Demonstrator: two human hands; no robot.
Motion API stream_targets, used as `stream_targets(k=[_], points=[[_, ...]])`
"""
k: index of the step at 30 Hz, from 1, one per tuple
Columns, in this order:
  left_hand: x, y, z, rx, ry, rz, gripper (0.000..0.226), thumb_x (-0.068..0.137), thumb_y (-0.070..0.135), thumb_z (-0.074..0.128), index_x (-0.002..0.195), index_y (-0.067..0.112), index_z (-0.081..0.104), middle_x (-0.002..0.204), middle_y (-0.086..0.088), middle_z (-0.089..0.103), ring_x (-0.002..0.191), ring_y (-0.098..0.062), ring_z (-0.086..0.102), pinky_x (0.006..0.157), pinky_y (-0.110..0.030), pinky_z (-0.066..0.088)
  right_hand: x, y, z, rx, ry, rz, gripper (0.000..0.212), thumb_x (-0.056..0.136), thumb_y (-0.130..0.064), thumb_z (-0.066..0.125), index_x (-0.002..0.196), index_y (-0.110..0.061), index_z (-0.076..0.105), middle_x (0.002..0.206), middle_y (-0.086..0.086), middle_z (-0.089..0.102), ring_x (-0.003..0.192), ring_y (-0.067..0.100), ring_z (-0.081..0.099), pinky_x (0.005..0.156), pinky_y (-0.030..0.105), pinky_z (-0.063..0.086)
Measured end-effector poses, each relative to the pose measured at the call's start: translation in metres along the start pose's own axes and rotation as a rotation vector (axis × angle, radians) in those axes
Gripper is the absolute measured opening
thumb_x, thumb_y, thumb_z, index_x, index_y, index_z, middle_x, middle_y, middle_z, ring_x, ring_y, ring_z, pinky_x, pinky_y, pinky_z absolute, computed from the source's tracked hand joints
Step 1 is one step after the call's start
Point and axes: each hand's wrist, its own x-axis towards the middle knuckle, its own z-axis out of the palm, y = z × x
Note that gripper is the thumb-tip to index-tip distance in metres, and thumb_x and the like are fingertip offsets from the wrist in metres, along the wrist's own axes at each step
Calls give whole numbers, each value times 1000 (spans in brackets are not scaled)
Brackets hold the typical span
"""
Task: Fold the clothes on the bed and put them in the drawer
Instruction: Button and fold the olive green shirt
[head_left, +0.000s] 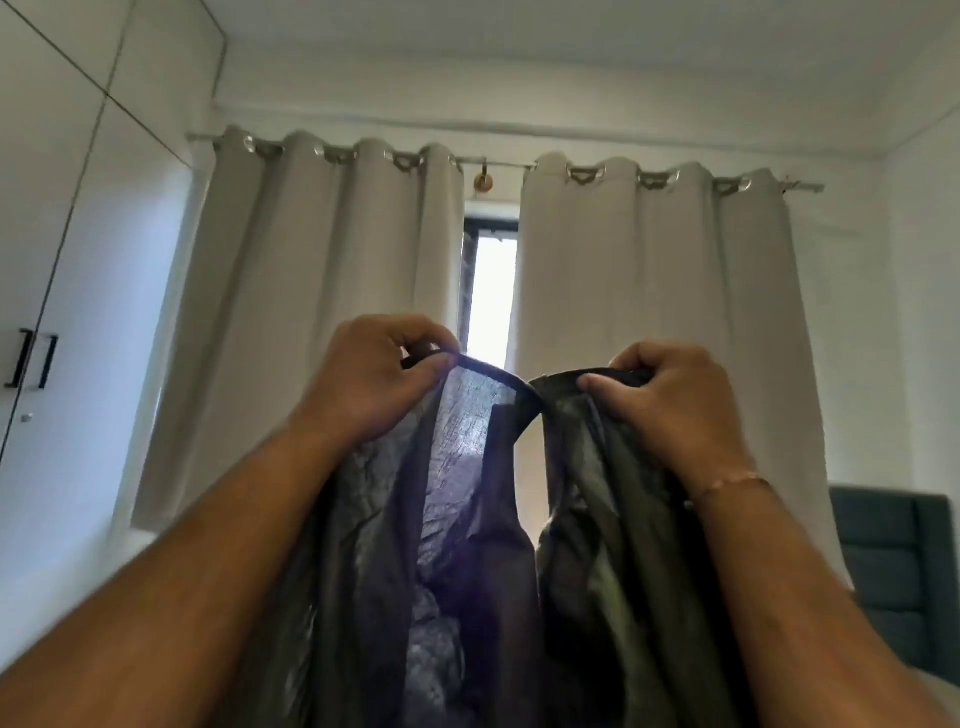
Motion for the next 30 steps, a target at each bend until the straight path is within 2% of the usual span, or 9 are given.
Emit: stream_targets(k=[4, 8, 12, 15, 19, 21, 23, 27, 30], points=[[-54, -46, 65, 314, -275, -226, 14, 92, 43, 70, 97, 32, 76, 95, 6, 77, 89, -23, 71, 81, -37, 57, -37, 58, 74, -166, -280, 194, 25, 79, -52, 81, 73, -31, 70, 82, -6, 72, 84, 24, 70, 75, 34, 55], [-138, -57, 109, 285, -224, -344, 8, 96, 37, 68, 101, 31, 71, 94, 5, 76, 81, -21, 67, 75, -31, 53, -111, 88, 125, -217, -300, 267, 22, 86, -47, 75, 84, -25, 76, 85, -2, 76, 85, 28, 71, 76, 38, 58], [-279, -70, 132, 177, -285, -499, 22, 91, 26, 71, 111, 31, 73, 103, 11, 78, 93, -17, 72, 84, -33, 57, -250, 110, 148, -124, -422, 351, 13, 88, -39, 76, 85, -27, 79, 82, -8, 78, 80, 18, 73, 72, 35, 58], [-410, -67, 143, 31, -401, -758, 21, 88, 16, 74, 107, 24, 78, 105, 10, 78, 97, -9, 71, 91, -31, 57, -378, 125, 161, 119, -650, 689, 17, 89, -21, 79, 72, -26, 79, 75, -16, 77, 71, -1, 70, 68, 23, 55], [-511, -36, 135, -87, -344, -1227, 15, 98, 22, 71, 111, 21, 79, 104, 16, 74, 96, 13, 65, 97, -20, 52, -469, 117, 153, 406, -724, 1148, 12, 92, -11, 77, 82, -17, 80, 78, -4, 79, 72, 5, 72, 63, 13, 51], [-521, -25, 131, -144, -293, -1384, 14, 101, 22, 66, 107, 28, 77, 97, 24, 70, 93, 23, 61, 89, -9, 51, -482, 112, 150, 456, -707, 1252, 6, 91, -13, 77, 87, -16, 79, 81, -1, 79, 74, 6, 74, 64, 15, 53], [-518, -24, 131, -190, -300, -1449, 14, 101, 21, 67, 105, 30, 77, 94, 24, 72, 94, 20, 63, 82, -2, 49, -486, 109, 151, 477, -712, 1288, 4, 90, -13, 78, 90, -17, 79, 85, 1, 79, 81, 12, 75, 71, 22, 57], [-507, -33, 133, -361, -360, -1525, 15, 96, 13, 73, 103, 26, 78, 92, 13, 78, 92, 1, 73, 84, -19, 59, -486, 108, 160, 545, -670, 1346, 7, 90, -11, 77, 97, -13, 78, 91, 7, 79, 89, 22, 76, 79, 34, 60], [-512, -36, 138, -435, -345, -1608, 16, 102, 17, 65, 108, 24, 78, 99, 11, 79, 96, -4, 74, 91, -29, 61, -485, 114, 165, 595, -677, 1362, 11, 90, -9, 76, 101, -10, 78, 95, 9, 79, 94, 25, 76, 85, 38, 62]])
